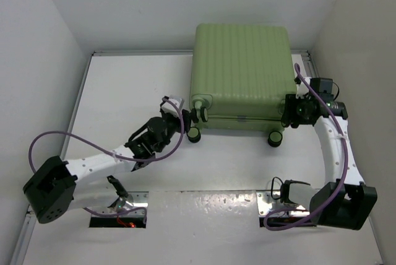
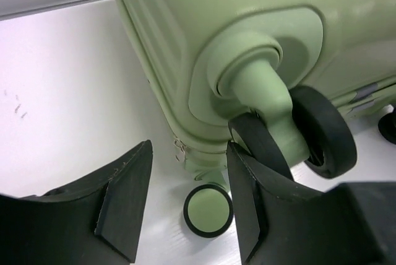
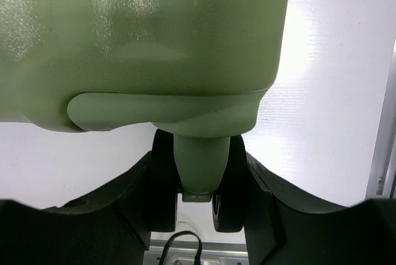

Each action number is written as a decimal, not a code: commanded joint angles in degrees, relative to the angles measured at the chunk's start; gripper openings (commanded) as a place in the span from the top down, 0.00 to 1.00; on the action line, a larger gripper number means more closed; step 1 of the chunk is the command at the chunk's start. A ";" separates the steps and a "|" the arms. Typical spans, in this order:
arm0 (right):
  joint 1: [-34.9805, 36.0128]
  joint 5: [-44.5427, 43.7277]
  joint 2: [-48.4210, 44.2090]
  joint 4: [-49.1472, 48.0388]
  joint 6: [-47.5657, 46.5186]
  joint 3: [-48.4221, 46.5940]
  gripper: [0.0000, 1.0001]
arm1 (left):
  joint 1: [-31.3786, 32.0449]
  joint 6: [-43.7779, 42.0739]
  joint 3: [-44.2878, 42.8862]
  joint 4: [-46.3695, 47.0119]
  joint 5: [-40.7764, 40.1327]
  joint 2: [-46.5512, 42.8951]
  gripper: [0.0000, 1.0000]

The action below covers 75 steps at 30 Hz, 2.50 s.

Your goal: Pack the luggage

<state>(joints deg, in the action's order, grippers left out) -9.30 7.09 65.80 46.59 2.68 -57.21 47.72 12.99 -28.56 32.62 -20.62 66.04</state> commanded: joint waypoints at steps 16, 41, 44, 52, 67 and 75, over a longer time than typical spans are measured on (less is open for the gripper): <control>5.25 4.86 12.68 -2.55 5.84 -12.57 1.00 | -8.78 9.59 -18.63 0.60 7.43 16.74 0.47; 10.80 6.97 19.10 -3.52 11.65 -20.22 1.00 | -22.42 -2.27 -6.25 9.20 16.05 16.92 0.41; 10.97 6.71 19.02 -3.61 11.65 -19.96 1.00 | -22.41 -2.27 -7.03 10.62 17.55 20.61 0.42; 10.97 4.60 18.05 -2.99 9.72 -18.38 1.00 | -24.79 0.54 -12.75 17.21 28.78 30.37 0.49; 7.91 3.98 16.73 -1.50 6.29 -17.06 1.00 | -32.69 0.19 -16.00 29.25 50.40 39.16 0.35; 7.72 4.07 16.64 -0.97 5.41 -16.79 1.00 | -34.45 -0.34 -21.27 32.15 59.03 45.40 0.43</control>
<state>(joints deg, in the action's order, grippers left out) -2.55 4.89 85.01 47.99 13.65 -73.78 14.44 13.85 -47.16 59.09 33.15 110.08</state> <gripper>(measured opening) 0.494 0.575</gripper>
